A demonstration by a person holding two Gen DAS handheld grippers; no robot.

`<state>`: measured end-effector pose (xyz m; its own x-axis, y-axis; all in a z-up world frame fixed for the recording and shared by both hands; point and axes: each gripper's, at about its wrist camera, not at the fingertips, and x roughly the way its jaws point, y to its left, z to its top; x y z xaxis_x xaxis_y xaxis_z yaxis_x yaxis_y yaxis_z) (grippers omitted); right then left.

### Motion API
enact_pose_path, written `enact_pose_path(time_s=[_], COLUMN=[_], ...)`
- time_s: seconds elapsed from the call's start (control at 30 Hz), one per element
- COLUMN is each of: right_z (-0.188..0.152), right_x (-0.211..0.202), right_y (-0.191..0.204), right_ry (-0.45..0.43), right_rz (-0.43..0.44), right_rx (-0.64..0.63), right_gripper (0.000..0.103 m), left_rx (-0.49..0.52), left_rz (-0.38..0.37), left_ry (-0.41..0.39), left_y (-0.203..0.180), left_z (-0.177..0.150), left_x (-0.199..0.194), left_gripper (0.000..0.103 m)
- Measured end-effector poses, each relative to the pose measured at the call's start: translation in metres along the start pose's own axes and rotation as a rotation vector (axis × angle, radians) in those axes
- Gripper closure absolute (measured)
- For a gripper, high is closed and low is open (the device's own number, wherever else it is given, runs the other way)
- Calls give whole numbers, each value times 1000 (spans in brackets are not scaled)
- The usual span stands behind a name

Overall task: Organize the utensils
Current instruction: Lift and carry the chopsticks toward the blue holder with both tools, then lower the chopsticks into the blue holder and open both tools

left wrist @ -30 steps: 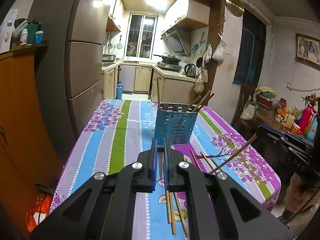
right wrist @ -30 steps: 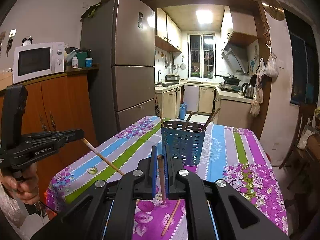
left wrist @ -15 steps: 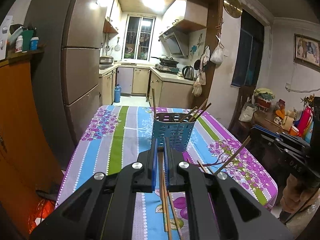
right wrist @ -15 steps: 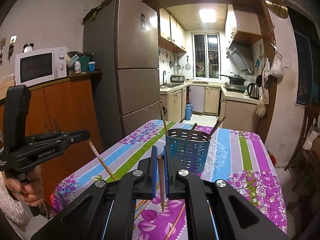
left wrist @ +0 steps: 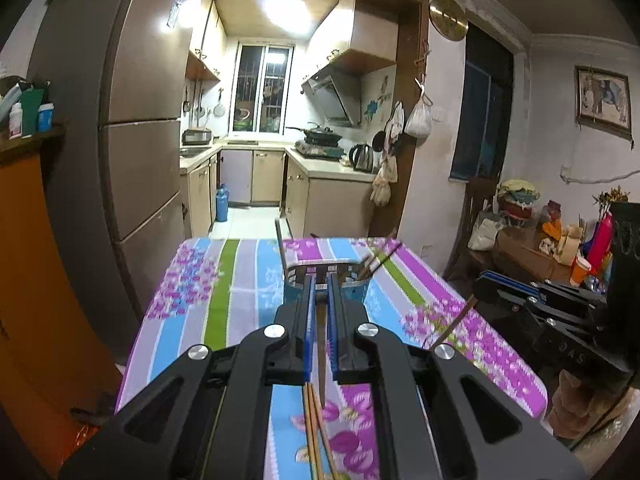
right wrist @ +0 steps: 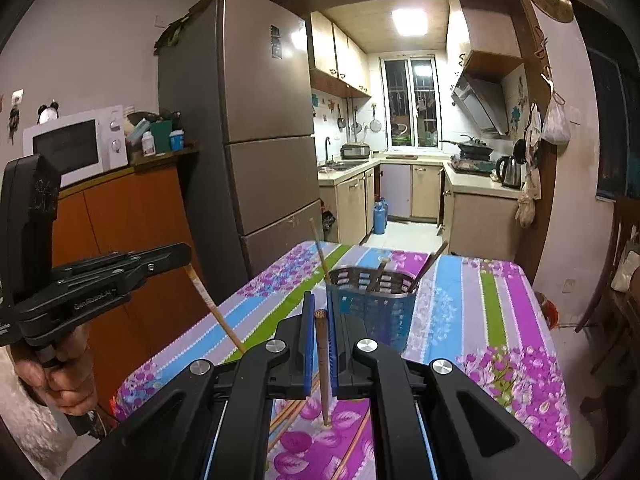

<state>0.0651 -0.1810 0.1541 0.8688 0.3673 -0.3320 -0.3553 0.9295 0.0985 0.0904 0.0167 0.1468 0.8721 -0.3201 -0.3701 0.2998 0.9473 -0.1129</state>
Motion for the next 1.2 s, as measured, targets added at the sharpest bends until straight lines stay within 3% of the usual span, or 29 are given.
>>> enact_pose_path(time_s=[0.37,0.6,0.83,1.2], right_z=[94,126,136,109], right_x=[-7,21,61,132], right_y=[-27,-45,-63,-92], right_ry=[-187,-239,-262,-171], right_rz=[-89,-144,-154,-171], right_rx=[-5,-5,22,105], right_gripper=[96,96,96,96], left_rx=[-7,-25,-23,-24], left_rz=[-2,9,29,35], left_ry=[-143,-168,-167,-125], left_y=[-2,4,8,17], left_z=[86,105,107,93], left_x=[29,64,98,143], left_gripper=[98,98,98,98])
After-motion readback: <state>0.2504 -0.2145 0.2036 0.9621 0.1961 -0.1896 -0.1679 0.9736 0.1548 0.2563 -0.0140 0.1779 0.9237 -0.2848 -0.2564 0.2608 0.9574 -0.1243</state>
